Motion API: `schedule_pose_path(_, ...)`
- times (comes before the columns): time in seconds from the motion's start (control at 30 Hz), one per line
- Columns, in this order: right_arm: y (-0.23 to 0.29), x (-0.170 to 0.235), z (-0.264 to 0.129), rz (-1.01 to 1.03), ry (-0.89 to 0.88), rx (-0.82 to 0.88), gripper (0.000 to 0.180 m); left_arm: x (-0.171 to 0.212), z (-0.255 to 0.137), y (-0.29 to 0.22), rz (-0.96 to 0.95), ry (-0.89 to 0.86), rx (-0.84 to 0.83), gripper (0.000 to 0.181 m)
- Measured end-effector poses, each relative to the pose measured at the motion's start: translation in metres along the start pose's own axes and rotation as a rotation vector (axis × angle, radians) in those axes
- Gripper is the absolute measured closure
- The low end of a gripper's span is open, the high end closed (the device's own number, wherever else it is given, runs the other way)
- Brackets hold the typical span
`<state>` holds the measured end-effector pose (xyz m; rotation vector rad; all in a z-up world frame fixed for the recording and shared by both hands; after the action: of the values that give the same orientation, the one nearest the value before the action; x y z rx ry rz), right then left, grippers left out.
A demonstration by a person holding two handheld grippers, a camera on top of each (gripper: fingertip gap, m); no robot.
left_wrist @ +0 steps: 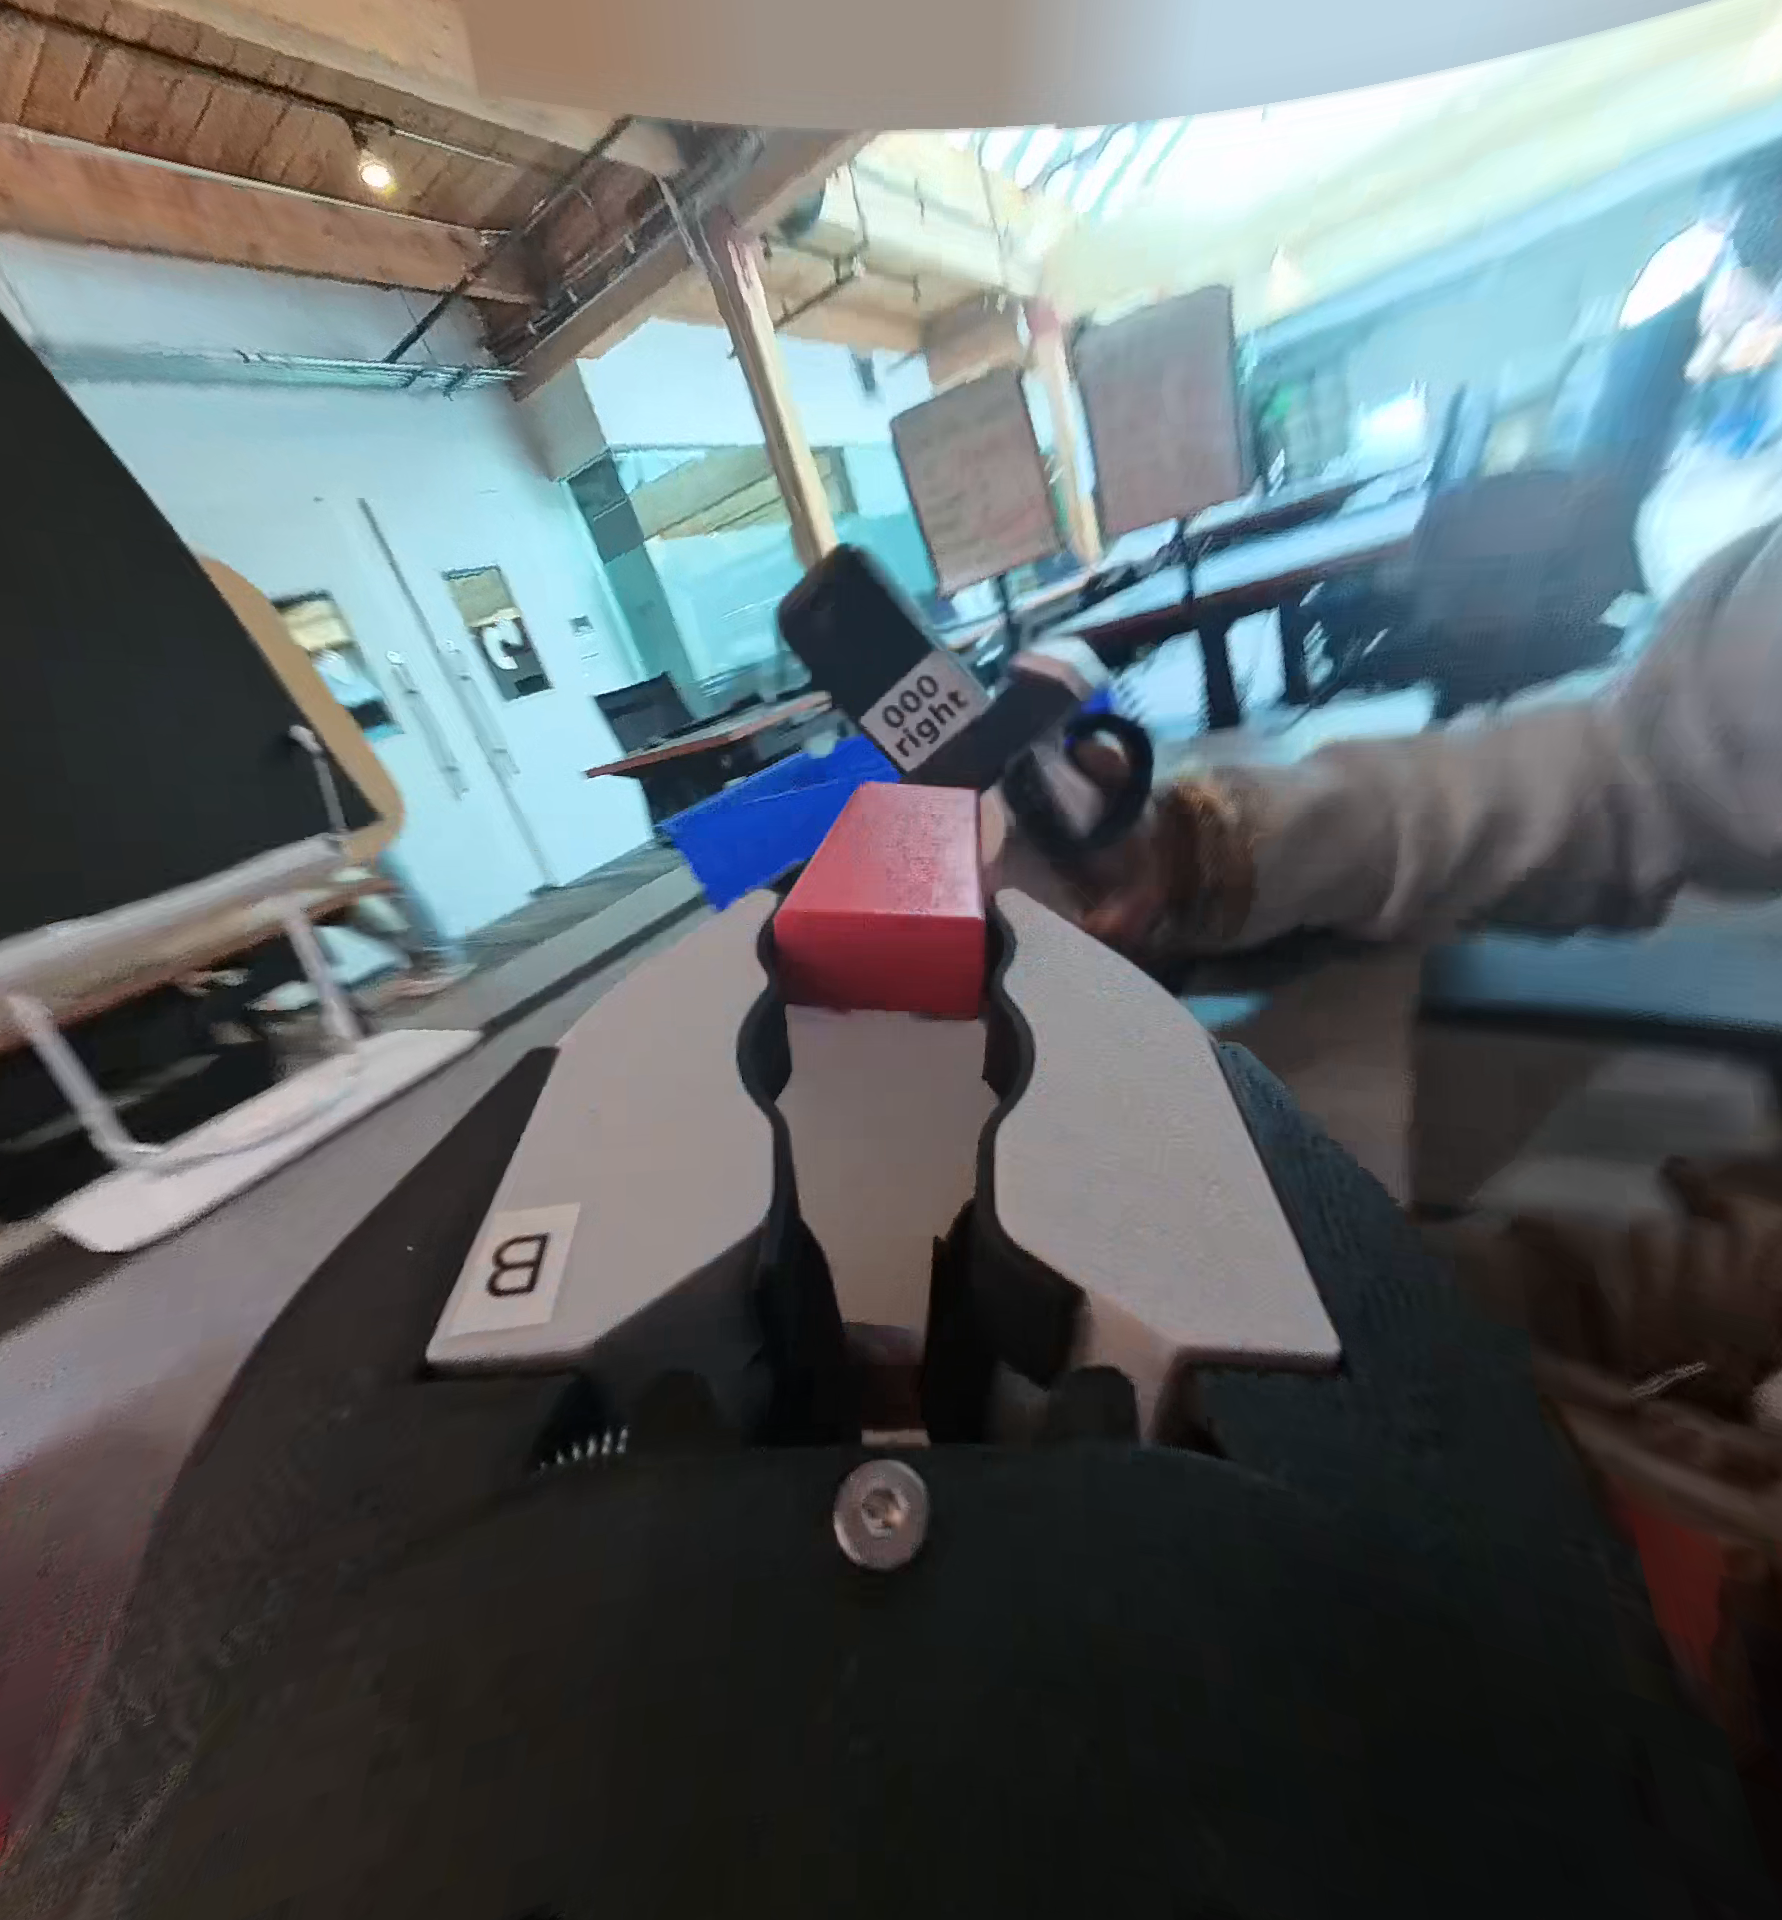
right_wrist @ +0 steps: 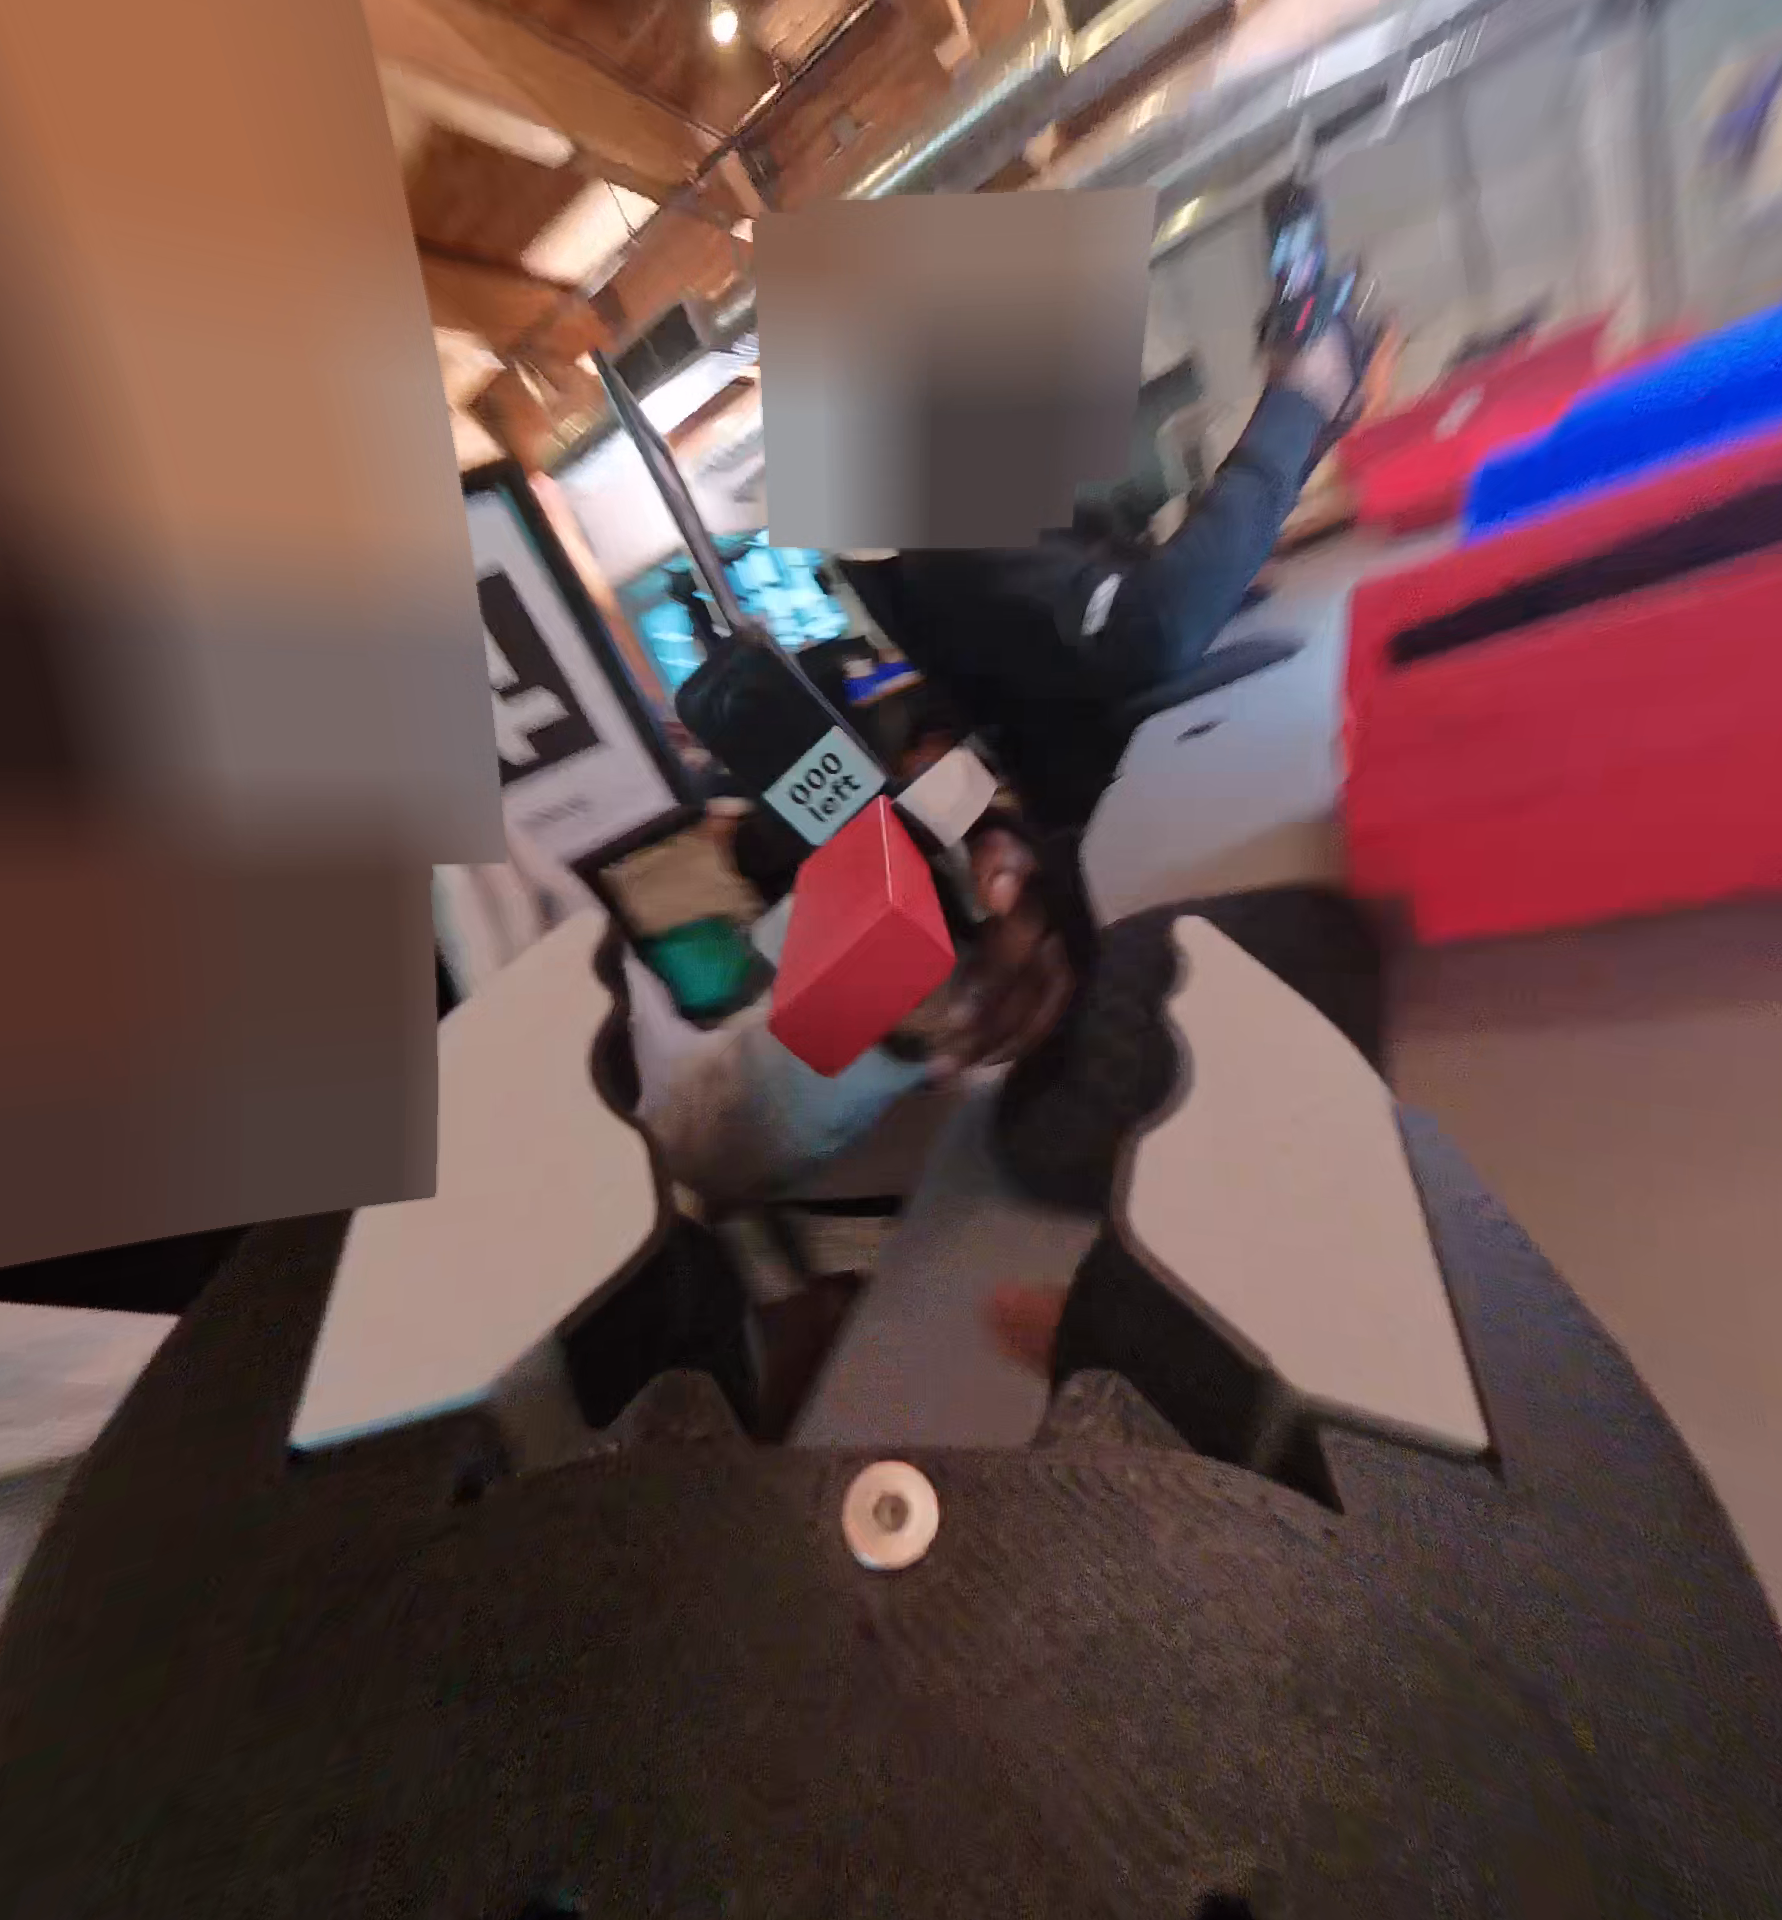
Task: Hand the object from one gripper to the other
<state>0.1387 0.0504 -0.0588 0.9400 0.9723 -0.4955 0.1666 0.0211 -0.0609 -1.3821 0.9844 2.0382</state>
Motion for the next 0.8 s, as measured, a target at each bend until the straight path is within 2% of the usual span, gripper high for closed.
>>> schedule_pose_path(0.03,0.002,-0.003,0.001,-0.166,-0.013,0.046,0.075,-0.003,-0.001,0.0,-0.085,-0.026,0.021,0.147)
schedule_pose_path(0.1,0.003,-0.007,0.001,-0.482,-0.032,0.149,0.075,-0.007,-0.002,0.001,-0.193,-0.061,0.04,0.147)
schedule_pose_path(0.17,0.013,-0.008,0.003,-0.632,-0.075,0.129,0.074,-0.009,-0.003,0.001,-0.221,-0.085,0.052,0.147)
schedule_pose_path(0.23,0.019,-0.006,0.005,-0.589,-0.09,0.078,0.08,-0.009,-0.002,-0.001,-0.224,-0.081,0.068,0.147)
schedule_pose_path(0.4,0.02,-0.001,0.004,-0.383,-0.042,0.008,0.106,-0.007,0.002,-0.007,-0.225,-0.062,0.095,0.147)
schedule_pose_path(0.47,0.02,0.005,0.005,-0.396,0.002,0.006,0.123,-0.006,0.003,-0.009,-0.219,-0.053,0.1,0.147)
schedule_pose_path(0.5,0.02,0.008,0.006,-0.422,0.03,0.013,0.139,-0.006,0.003,-0.009,-0.219,-0.052,0.099,0.147)
schedule_pose_path(0.53,0.019,0.011,0.006,-0.452,0.049,0.022,0.145,-0.006,0.003,-0.009,-0.221,-0.053,0.099,0.147)
schedule_pose_path(0.63,0.02,0.011,0.006,-0.451,0.059,0.021,0.145,-0.007,0.003,-0.011,-0.197,-0.055,0.105,0.147)
schedule_pose_path(0.67,0.02,0.012,0.006,-0.406,0.064,0.008,0.146,-0.008,0.003,-0.014,-0.144,-0.061,0.115,0.145)
schedule_pose_path(0.73,0.019,0.011,0.005,-0.25,0.06,-0.019,0.145,-0.015,0.002,-0.013,0.087,-0.111,0.056,0.114)
schedule_pose_path(0.8,0.013,0.011,0.004,-0.084,0.053,-0.03,0.145,-0.013,0.0,-0.007,0.358,-0.059,-0.037,0.105)
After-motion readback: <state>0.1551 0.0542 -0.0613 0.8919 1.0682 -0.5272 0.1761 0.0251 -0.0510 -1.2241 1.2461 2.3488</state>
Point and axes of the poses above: each gripper's, where its closed fingertips meet, z out along the fingers, x out of its underside, y = z × x across the jaws, the point moved 1 cm from there along -z, back along the fingers, and after that the axes turned 3 degrees about -y, right-handed, at the moved point
